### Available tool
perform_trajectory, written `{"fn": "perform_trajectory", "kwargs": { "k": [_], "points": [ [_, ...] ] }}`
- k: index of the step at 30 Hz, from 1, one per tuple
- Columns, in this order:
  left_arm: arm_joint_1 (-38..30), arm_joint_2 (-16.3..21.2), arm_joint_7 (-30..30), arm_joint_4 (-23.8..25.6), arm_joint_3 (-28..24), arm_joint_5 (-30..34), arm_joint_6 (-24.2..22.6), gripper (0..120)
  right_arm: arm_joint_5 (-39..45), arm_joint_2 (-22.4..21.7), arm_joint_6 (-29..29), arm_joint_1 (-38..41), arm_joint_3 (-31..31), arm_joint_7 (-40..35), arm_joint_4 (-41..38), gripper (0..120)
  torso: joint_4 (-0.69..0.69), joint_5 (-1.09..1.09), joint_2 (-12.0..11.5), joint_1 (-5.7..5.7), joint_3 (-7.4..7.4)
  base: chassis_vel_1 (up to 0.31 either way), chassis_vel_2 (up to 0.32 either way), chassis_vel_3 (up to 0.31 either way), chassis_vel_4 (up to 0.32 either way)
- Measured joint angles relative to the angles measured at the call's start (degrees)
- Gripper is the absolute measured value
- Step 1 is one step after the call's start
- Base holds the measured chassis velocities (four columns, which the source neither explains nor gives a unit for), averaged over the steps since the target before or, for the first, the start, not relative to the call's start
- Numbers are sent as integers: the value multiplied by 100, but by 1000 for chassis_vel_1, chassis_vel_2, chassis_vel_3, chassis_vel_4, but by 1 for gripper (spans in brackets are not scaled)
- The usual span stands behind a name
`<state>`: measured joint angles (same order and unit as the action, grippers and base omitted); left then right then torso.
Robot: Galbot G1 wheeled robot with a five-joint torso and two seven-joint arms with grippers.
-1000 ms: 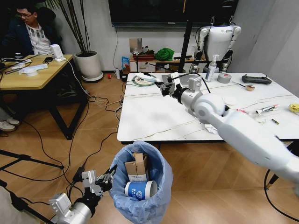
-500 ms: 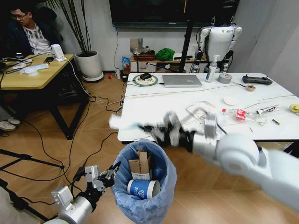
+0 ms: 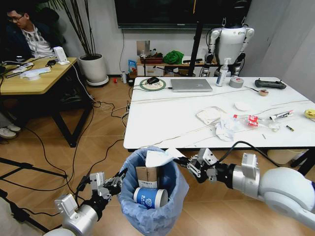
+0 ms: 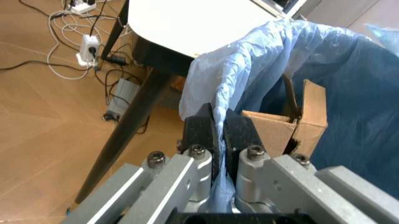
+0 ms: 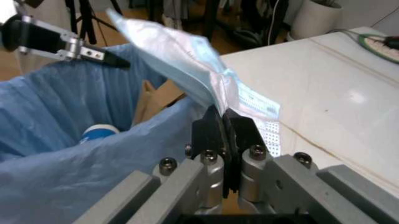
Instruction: Pick up the trash bin and place the trash from the table into it.
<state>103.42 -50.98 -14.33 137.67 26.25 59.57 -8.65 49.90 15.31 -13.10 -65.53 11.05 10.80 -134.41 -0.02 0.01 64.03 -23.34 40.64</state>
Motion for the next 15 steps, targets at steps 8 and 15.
{"fn": "perform_trajectory", "kwargs": {
  "k": [8,15],
  "points": [
    [104,-108,17,-4,-48,-131,-14,0,500,110,182,257,329,-123,96,0,1,-1,0,-1,0,0,0,0,0],
    [163,-157,26,-26,-33,-188,-22,0,1148,640,200,1148,-272,-412,85,0,1,0,0,-1,0,0,0,0,0]
  ]
}}
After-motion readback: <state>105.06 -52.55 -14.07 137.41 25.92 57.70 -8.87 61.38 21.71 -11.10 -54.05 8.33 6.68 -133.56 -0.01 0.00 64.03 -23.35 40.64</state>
